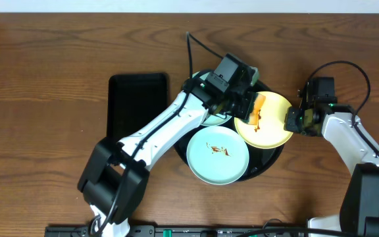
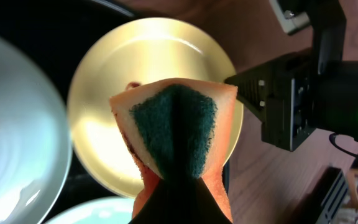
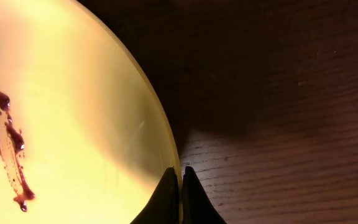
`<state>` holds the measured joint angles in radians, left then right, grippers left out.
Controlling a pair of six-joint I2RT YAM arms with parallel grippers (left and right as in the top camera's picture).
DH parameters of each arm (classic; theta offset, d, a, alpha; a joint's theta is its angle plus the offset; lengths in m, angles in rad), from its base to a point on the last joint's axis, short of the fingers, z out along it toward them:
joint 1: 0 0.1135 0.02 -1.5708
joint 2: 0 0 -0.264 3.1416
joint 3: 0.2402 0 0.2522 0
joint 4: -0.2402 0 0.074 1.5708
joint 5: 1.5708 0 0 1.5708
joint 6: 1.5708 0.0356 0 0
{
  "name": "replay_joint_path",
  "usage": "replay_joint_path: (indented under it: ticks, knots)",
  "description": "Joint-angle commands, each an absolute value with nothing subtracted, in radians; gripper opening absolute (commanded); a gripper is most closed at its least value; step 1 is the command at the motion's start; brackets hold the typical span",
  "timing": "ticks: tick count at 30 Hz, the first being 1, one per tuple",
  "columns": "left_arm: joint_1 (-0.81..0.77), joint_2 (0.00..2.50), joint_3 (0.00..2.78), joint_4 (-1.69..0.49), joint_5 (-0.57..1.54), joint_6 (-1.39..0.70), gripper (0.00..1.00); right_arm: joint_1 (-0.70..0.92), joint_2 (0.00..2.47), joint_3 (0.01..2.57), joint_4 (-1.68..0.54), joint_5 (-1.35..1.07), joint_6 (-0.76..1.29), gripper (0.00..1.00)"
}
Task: Clean dirty plates on tray and stack at the side
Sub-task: 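Carry the sponge with the left gripper over the yellow plate, then scrub the yellow plate with the sponge while the right gripper holds it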
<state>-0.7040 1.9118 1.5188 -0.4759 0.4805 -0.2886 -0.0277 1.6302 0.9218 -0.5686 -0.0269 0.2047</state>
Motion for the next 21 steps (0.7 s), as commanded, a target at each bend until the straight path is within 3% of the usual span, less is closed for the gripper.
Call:
replay_joint_path:
  ticks: [1, 21]
  knots:
    - [-0.72, 1.961, 1.534, -0.445, 0.543, -0.226, 0.07, -0.047, 1.634, 0.932, -0.577, -0.02, 0.205, 0.01]
    - [-0.772, 2.145, 1.534, -0.266, 0.612, -0.248, 0.07, -0.047, 1.634, 0.932, -0.58, -0.02, 0.205, 0.01]
